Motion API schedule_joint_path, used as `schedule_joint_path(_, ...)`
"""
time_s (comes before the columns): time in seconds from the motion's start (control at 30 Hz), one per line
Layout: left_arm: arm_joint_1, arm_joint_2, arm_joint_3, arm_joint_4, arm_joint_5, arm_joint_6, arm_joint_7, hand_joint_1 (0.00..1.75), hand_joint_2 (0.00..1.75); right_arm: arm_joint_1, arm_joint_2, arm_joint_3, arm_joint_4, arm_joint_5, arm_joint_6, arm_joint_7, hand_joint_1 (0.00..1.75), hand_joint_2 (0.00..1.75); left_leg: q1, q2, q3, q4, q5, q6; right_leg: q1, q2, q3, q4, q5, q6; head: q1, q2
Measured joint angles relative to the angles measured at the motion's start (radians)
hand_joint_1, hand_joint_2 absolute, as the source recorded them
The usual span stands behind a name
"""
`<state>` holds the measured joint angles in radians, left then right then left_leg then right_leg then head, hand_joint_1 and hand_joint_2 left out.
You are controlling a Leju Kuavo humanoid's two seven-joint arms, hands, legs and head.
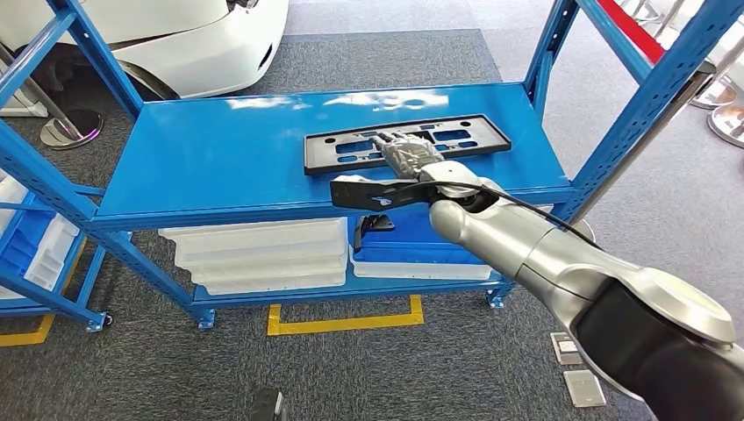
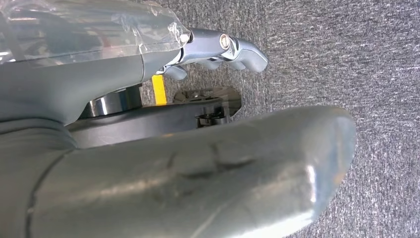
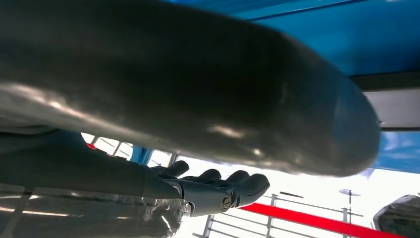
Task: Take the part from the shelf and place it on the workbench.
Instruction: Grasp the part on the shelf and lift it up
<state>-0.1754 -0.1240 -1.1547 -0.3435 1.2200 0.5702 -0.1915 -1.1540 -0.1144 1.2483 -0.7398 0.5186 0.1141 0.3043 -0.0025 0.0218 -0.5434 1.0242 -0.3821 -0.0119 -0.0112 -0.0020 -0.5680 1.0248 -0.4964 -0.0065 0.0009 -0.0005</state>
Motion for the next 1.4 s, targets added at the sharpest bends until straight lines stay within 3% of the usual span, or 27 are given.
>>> schedule_joint_path(0.8,0.002,0.0,0.001,0.01,0.028,-0.049,0.03,0.0,0.0,-0.028,0.055,0.086,0.114,0.062,0.005,0.002,0.0,0.0,-0.003,0.0,-0.006,0.009,-0.001,0.002,-0.004,-0.001,-0.002,-0.001,0.004,0.004,-0.003,0.0)
schedule_joint_path(0.9,0.002,0.0,0.001,0.012,0.029,-0.05,0.029,0.0,0.0,-0.03,0.061,0.092,0.12,0.066,0.005,-0.001,0.0,0.0,-0.004,0.001,-0.009,0.01,-0.001,0.006,-0.005,-0.001,-0.002,-0.004,0.006,0.008,-0.005,0.0)
schedule_joint_path(0.97,0.002,-0.001,0.001,0.012,0.03,-0.052,0.027,0.0,0.0,-0.036,0.066,0.093,0.122,0.071,0.005,-0.007,0.0,0.0,0.002,0.003,0.001,-0.004,0.005,0.015,-0.003,-0.001,-0.004,-0.002,0.004,0.014,-0.004,0.0)
schedule_joint_path(1.03,0.002,-0.003,0.001,0.013,0.03,-0.056,0.023,0.0,0.0,-0.046,0.068,0.094,0.126,0.078,0.005,-0.014,0.0,0.0,0.009,0.005,0.014,-0.021,0.013,0.024,-0.001,0.0,-0.034,0.054,-0.02,0.017,0.003,0.0)
schedule_joint_path(1.1,0.002,-0.005,0.002,0.014,0.033,-0.057,0.018,0.0,0.0,-0.05,0.07,0.097,0.131,0.084,0.006,-0.021,0.0,0.0,0.009,0.006,0.016,-0.025,0.014,0.028,-0.004,0.001,-0.108,0.182,-0.061,0.02,0.011,0.0)
schedule_joint_path(1.17,0.003,-0.005,0.002,0.015,0.036,-0.058,0.014,0.0,0.0,-0.046,0.071,0.1,0.135,0.088,0.007,-0.025,0.0,0.0,0.011,0.005,0.02,-0.024,0.009,0.026,-0.009,0.001,-0.176,0.27,-0.063,0.024,0.017,0.0)
schedule_joint_path(1.2,0.003,-0.005,0.002,0.015,0.036,-0.058,0.013,0.0,0.0,-0.044,0.071,0.103,0.138,0.089,0.007,-0.026,0.0,0.0,0.012,0.004,0.024,-0.023,0.004,0.023,-0.012,0.001,-0.186,0.26,-0.036,0.026,0.021,0.0)
schedule_joint_path(1.27,0.005,-0.005,0.002,0.015,0.037,-0.06,0.011,0.0,0.0,-0.043,0.072,0.105,0.14,0.09,0.008,-0.027,0.0,0.0,0.016,0.002,0.038,-0.018,-0.013,0.013,-0.017,-0.003,-0.153,0.144,0.052,0.029,0.03,0.0)
schedule_joint_path(1.3,0.005,-0.005,0.003,0.016,0.037,-0.061,0.009,0.0,0.0,-0.044,0.073,0.107,0.142,0.091,0.009,-0.028,0.0,0.0,0.016,0.002,0.041,-0.014,-0.022,0.005,-0.016,-0.005,-0.131,0.085,0.082,0.03,0.033,0.0)
schedule_joint_path(1.33,0.005,-0.005,0.003,0.016,0.037,-0.062,0.008,0.0,0.0,-0.045,0.074,0.108,0.143,0.091,0.01,-0.029,0.0,0.0,0.016,0.003,0.041,-0.01,-0.03,-0.003,-0.014,-0.007,-0.114,0.043,0.092,0.026,0.035,0.0)
schedule_joint_path(1.4,0.006,-0.005,0.003,0.018,0.036,-0.064,0.005,0.0,0.0,-0.045,0.077,0.112,0.146,0.093,0.012,-0.03,0.0,0.0,0.015,0.006,0.036,-0.008,-0.039,-0.016,-0.004,-0.005,-0.104,0.021,0.074,0.01,0.029,0.0)
